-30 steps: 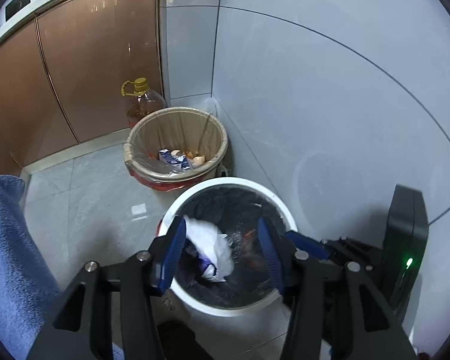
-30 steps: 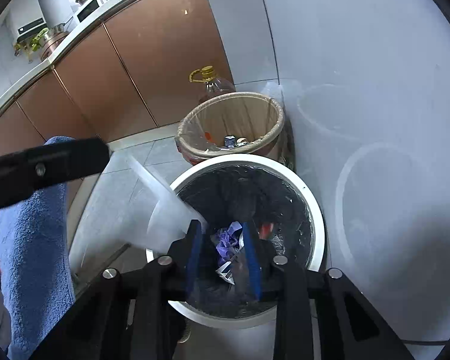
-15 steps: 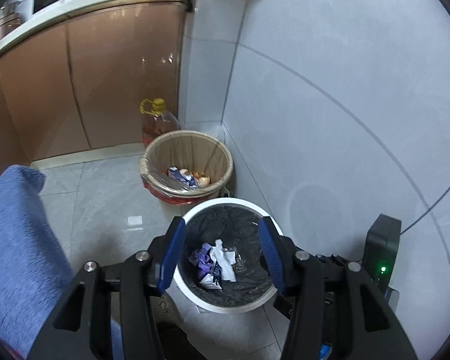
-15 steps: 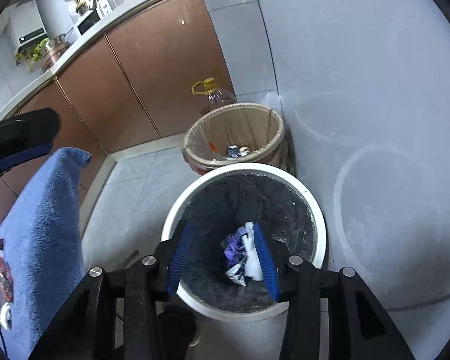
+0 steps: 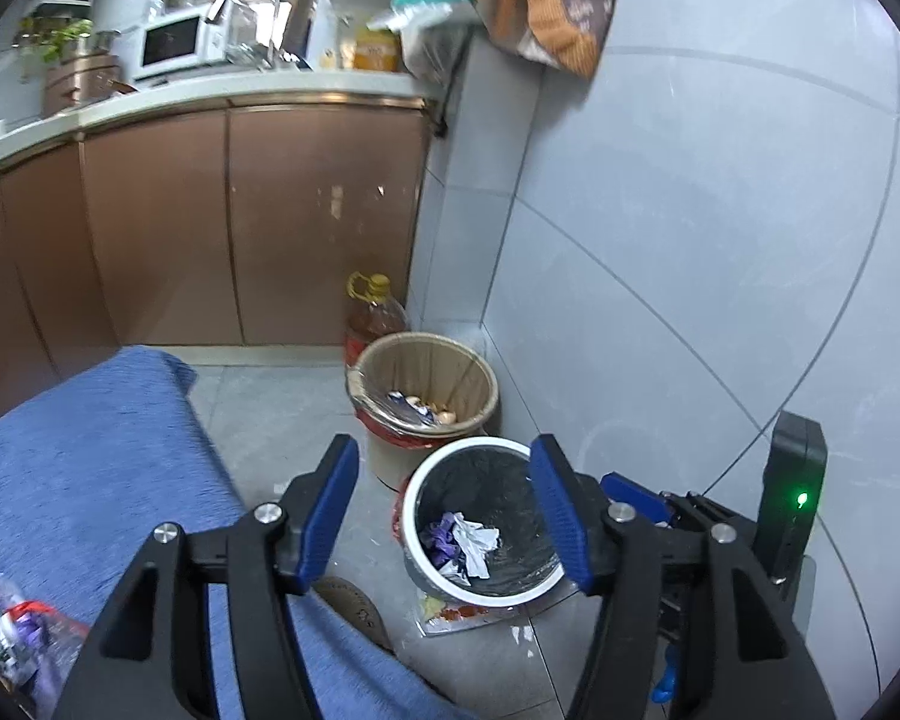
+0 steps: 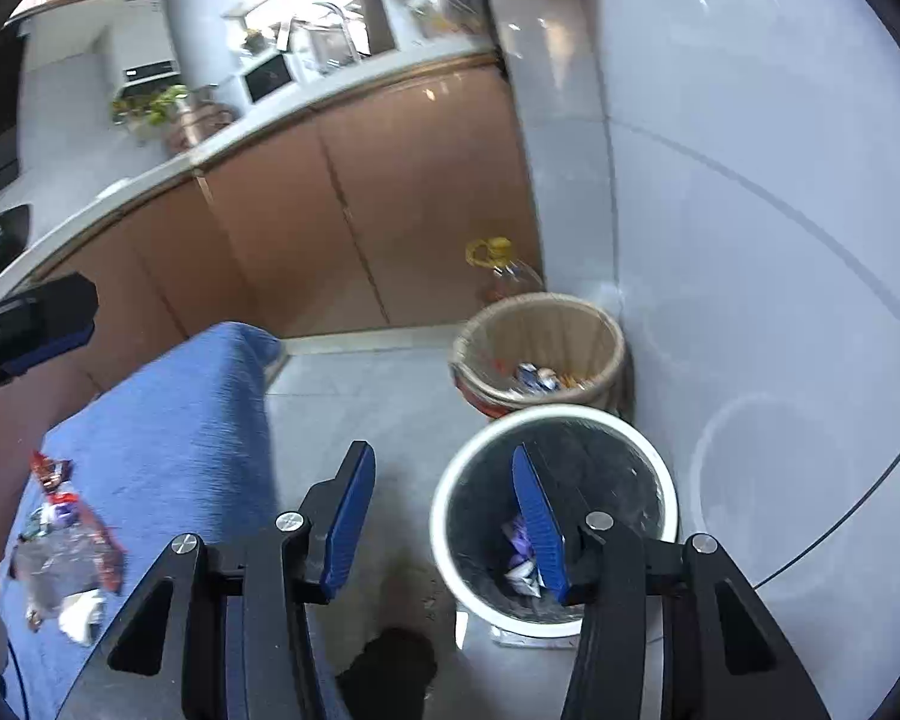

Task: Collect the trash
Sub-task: 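Return both tools to the remaining wrappers on the towel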

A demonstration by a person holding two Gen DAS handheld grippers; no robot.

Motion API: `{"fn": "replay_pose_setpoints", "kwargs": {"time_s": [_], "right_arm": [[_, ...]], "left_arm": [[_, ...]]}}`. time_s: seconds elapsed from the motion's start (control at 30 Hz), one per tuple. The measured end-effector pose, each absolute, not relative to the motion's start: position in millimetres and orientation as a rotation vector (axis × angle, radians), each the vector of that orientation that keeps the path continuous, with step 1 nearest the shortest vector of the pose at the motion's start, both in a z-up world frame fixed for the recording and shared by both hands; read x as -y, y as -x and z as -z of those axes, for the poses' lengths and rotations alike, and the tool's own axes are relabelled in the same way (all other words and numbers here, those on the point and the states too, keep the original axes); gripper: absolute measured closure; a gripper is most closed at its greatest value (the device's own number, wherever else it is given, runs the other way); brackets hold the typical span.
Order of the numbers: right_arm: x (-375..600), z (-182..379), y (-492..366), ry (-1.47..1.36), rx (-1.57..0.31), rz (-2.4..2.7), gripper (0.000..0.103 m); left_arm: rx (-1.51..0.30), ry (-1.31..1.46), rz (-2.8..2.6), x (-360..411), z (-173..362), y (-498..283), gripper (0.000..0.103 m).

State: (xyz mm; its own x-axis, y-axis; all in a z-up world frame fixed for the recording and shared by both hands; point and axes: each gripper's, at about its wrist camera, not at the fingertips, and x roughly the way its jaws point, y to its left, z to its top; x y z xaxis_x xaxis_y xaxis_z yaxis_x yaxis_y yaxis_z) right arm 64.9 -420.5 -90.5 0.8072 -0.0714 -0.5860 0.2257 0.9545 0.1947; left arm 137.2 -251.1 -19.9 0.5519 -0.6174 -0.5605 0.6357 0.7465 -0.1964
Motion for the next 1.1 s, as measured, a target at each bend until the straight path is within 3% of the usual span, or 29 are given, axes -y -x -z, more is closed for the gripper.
{"fn": "replay_pose_setpoints", "kwargs": {"time_s": [0.5, 1.1], "right_arm": [[312.4, 11.0, -36.6, -0.110, -0.482, -0.058, 0.055], [213.1, -28.7, 2.7, 0.035, -0.408, -0.263, 0.055]], "left_arm": [[-0.468, 0.031, 0.547, 82.3, -34.3, -75.7, 0.045], [-0.385, 0.099, 0.209, -116.8, -32.4, -11.1, 0.044]]}}
